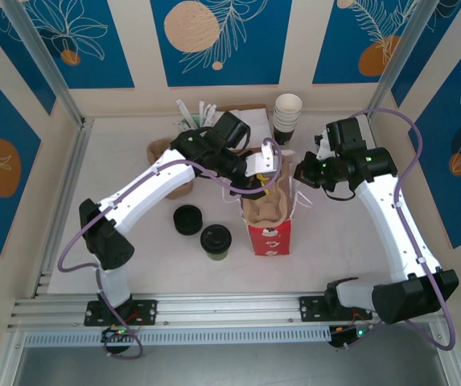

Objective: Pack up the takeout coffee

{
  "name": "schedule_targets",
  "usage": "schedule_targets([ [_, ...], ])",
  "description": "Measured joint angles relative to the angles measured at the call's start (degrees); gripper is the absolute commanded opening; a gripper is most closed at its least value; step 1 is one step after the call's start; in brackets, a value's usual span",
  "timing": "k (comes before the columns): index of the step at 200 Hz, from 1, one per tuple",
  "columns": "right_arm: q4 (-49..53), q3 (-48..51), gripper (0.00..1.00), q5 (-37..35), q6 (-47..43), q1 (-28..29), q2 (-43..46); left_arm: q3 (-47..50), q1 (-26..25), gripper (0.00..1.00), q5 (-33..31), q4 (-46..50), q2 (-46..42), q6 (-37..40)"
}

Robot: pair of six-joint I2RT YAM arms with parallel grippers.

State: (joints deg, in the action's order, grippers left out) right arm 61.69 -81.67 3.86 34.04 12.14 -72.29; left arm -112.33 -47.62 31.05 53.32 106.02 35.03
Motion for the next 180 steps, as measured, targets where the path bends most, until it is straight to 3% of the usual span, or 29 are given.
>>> schedule_targets([
  [180, -3.63, 3.82, 0.03, 3.74, -2.38, 1.03, 3.15, -4.68, -0.42, 0.34, -3.52, 1.62, 5.95, -2.16],
])
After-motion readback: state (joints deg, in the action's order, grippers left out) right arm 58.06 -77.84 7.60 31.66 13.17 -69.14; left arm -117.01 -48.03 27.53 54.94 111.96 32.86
